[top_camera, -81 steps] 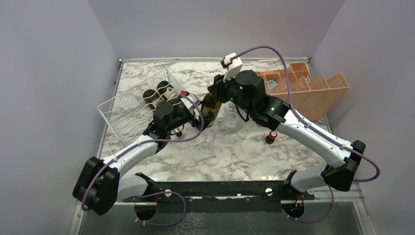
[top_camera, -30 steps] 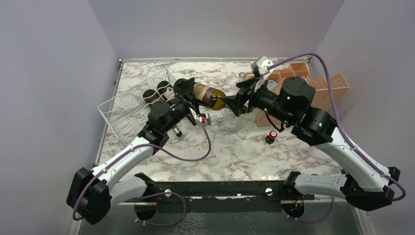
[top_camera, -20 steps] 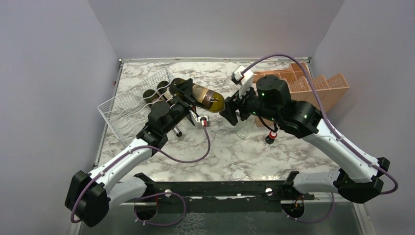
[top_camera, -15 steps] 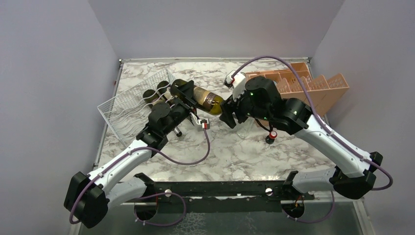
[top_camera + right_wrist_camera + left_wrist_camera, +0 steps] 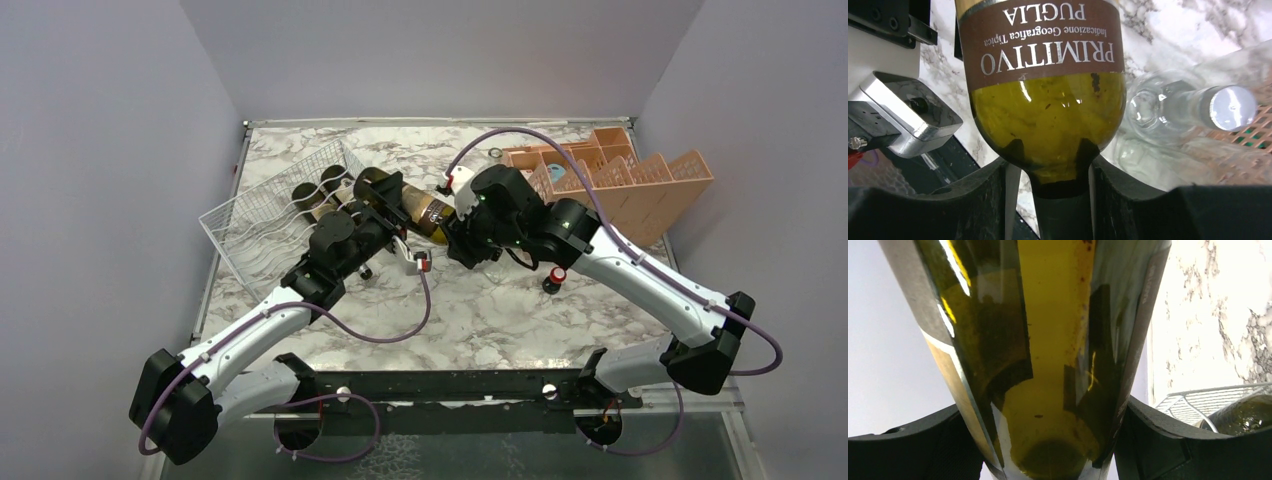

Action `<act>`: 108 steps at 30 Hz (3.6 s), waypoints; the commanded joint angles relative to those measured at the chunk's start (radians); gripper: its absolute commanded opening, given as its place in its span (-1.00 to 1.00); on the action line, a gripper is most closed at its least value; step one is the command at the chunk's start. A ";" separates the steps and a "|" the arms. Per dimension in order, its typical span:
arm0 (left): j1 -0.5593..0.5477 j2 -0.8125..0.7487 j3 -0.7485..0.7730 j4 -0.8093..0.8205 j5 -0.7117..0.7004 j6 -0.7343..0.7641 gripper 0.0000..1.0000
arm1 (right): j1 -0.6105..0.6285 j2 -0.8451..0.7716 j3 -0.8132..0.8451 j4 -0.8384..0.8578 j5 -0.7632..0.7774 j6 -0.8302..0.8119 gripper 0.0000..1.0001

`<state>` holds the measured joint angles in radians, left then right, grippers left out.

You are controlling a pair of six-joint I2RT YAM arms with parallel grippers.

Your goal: Put the wine bottle on the wine rack

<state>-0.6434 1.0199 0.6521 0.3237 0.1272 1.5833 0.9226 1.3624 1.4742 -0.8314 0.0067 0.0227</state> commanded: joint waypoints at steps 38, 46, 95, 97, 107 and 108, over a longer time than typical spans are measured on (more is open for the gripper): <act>0.000 -0.019 0.153 0.011 -0.435 -0.797 0.98 | 0.001 -0.165 -0.159 0.518 0.404 0.126 -0.98; 0.106 0.105 0.295 -0.156 -0.590 -1.103 0.98 | 0.001 -0.179 -0.166 0.577 0.504 0.193 -0.98; 1.056 0.144 0.281 -0.741 0.012 -2.249 0.44 | 0.001 -0.058 -0.304 0.524 -0.421 -0.020 -0.98; 1.053 0.152 0.285 -0.722 0.060 -2.248 0.42 | 0.002 -0.040 -0.308 0.514 -0.446 -0.026 -0.98; 1.015 0.204 0.301 -0.630 0.263 -2.251 0.32 | 0.012 0.106 -0.266 0.390 -0.501 -0.080 -0.98; 1.011 0.205 0.305 -0.628 0.260 -2.236 0.32 | 0.020 0.123 -0.261 0.376 -0.494 -0.090 -0.98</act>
<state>0.4038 1.2186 0.9192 -0.4183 0.2234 -0.6437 0.9257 1.4471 1.1545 -0.4557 -0.4286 -0.0105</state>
